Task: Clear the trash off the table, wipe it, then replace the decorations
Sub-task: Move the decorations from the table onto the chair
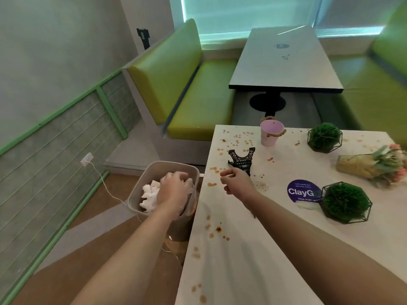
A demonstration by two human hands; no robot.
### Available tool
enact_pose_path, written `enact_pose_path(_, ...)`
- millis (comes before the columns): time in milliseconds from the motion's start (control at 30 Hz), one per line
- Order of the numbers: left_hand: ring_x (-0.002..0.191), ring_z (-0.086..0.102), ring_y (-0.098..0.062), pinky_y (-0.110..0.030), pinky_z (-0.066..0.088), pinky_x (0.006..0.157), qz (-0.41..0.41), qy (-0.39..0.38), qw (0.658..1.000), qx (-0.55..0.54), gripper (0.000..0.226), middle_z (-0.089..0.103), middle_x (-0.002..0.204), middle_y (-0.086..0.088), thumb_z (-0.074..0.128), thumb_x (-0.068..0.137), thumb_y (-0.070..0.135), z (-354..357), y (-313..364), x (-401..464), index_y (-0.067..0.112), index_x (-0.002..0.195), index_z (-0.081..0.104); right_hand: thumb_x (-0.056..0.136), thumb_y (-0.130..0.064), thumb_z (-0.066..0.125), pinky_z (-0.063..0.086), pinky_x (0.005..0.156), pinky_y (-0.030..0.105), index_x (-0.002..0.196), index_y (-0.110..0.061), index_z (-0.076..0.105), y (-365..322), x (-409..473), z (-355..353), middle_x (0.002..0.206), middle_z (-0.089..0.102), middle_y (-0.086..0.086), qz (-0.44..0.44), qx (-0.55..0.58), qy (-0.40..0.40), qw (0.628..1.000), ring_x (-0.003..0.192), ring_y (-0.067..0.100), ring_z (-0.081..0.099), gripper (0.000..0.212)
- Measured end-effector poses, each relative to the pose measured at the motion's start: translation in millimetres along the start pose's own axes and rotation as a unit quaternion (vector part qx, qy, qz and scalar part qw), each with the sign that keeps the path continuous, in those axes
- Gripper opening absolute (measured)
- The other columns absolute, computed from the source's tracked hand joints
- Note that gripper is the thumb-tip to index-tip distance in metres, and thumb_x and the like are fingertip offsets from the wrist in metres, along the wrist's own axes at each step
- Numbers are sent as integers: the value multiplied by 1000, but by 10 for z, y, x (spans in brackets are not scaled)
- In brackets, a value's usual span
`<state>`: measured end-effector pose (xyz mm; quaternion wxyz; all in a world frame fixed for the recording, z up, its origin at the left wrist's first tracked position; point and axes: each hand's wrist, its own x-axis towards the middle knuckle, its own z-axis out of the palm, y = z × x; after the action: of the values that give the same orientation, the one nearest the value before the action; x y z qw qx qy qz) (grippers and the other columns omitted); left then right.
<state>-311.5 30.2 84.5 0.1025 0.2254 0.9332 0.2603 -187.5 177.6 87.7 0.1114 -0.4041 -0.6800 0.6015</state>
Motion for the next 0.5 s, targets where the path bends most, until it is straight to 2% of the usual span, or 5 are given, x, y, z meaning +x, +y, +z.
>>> enact_pose_path(100, 100, 60, -15, -40, 53, 86, 54, -41, 997, -39, 24, 63, 110, 9, 52, 95, 47, 178, 443, -17, 32, 109, 65, 90, -10, 58, 50, 70, 33, 99, -16, 64, 35, -34, -271, 82, 61, 2, 0, -1, 23, 1000, 68, 16, 57, 12)
enact_pose_path(200, 92, 62, -11, -32, 51, 81, 91, -95, 990, -59, 23, 66, 103, 12, 53, 95, 47, 409, 907, -50, 30, 104, 65, 89, -12, 59, 53, 76, 37, 96, -17, 65, 102, -63, -627, 84, 64, 0, -1, -7, 55, 998, 74, 17, 59, 11)
enact_pose_path(333, 90, 59, -12, -28, 43, 72, 132, -140, 979, -65, 23, 67, 101, 9, 53, 97, 42, 746, 1492, -145, 26, 107, 66, 89, -12, 61, 53, 84, 40, 97, -17, 67, 259, -83, -1224, 91, 66, 2, 14, -14, 111, 994, 83, 19, 61, 11)
enact_pose_path(500, 90, 59, -10, -27, 44, 73, 158, -211, 961, -85, 26, 67, 106, 9, 55, 96, 42, 1249, 2065, -318, 23, 111, 65, 91, -14, 61, 56, 84, 41, 96, -20, 64, 561, -146, -1929, 95, 65, 3, 51, -24, 176, 983, 92, 22, 63, 9)
